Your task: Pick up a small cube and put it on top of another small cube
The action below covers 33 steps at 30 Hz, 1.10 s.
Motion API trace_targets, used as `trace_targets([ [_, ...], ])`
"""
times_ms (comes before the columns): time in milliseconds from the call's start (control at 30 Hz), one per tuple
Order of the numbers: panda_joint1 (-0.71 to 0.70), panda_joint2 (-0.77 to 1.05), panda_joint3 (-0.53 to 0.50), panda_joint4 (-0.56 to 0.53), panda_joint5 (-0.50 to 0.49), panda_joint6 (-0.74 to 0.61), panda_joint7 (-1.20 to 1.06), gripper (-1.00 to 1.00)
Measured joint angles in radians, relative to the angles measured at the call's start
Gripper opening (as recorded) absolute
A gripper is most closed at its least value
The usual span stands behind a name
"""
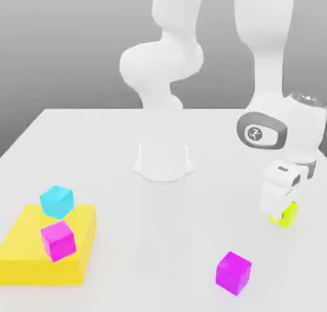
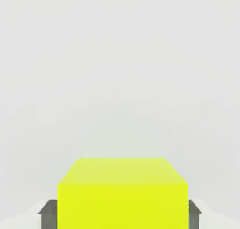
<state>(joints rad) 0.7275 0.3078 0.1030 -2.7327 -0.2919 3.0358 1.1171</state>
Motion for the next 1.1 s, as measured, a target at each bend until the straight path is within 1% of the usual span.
trace_targets([
  [67,0.002,0.0,-0.002,0.0,-0.001,0.0,0.0,-1.0],
  [133,-0.032,-0.054,0.04,-0.012,0.037,-0.043,-0.03,-1.0],
  [233,-0.074,-0.159,0.108,-0.035,0.144,-0.123,-0.11,-1.0],
  [300,-0.089,-0.221,0.124,-0.045,0.215,-0.174,-0.166,-1.0],
  [400,-0.173,-0.256,0.086,-0.027,0.258,-0.224,-0.229,-1.0],
  [567,-0.329,-0.285,0.023,0.018,0.282,-0.297,-0.312,-1.0],
  [700,-0.463,-0.306,-0.017,0.056,0.289,-0.354,-0.371,-1.0],
  [833,-0.552,-0.326,-0.102,0.093,0.291,-0.412,-0.425,-1.0],
  [1100,-0.794,-0.366,-0.232,0.167,0.281,-0.526,-0.525,-1.0],
])
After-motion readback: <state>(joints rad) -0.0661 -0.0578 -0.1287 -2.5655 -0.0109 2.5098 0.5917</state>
